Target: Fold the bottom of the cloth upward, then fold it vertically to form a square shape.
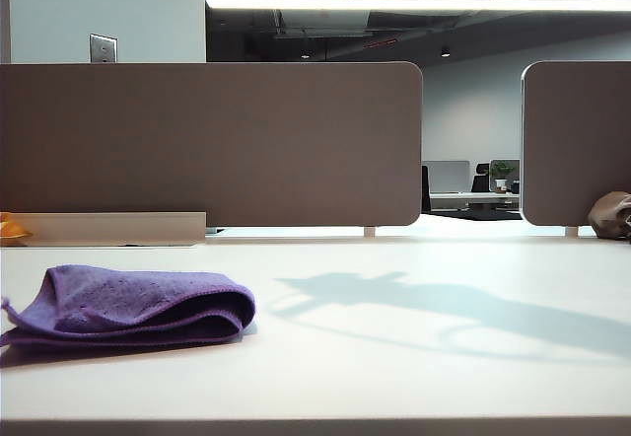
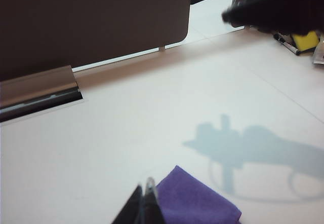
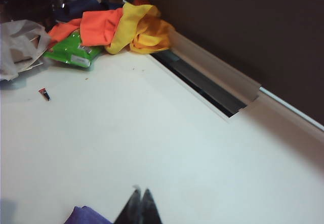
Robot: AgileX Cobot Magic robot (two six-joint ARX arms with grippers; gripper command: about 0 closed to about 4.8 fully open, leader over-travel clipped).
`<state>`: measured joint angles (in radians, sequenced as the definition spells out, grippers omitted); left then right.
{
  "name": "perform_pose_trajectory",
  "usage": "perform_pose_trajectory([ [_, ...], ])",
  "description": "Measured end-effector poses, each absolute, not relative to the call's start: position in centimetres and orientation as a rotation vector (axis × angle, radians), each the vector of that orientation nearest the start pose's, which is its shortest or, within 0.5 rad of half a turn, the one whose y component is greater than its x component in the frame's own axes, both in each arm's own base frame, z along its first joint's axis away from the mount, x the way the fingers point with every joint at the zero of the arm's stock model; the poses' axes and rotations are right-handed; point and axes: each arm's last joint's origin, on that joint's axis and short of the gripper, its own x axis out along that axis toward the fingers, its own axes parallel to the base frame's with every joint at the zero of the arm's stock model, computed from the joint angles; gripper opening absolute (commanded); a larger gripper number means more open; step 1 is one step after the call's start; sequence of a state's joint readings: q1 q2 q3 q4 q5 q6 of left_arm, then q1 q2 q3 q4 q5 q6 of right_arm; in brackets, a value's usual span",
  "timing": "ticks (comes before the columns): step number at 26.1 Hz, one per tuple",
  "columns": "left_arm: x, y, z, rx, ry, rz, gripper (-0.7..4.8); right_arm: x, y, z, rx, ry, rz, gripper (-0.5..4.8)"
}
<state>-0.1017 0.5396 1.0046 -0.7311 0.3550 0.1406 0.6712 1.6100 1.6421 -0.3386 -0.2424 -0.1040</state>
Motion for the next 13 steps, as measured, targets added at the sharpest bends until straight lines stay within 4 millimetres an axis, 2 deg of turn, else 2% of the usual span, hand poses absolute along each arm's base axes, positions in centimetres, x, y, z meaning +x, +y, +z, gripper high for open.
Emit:
perform_pose_trajectory([
  [8, 7.9, -1.8, 34.2, 0.062, 0.264, -0.467, -0.06, 25.6, 22.0, 43.5, -0.173, 0.162, 0.887, -0.09],
  [10, 8.3, -1.9, 33.5, 0.062, 0.238, -0.466, -0.06, 24.4, 21.0, 44.9, -0.166, 0.118, 0.885, -0.09],
  [13, 8.6, -1.9, 33.0, 0.061, 0.24, -0.466, -0.06, 23.2, 20.0, 45.9, -0.161, 0.084, 0.881, -0.09],
])
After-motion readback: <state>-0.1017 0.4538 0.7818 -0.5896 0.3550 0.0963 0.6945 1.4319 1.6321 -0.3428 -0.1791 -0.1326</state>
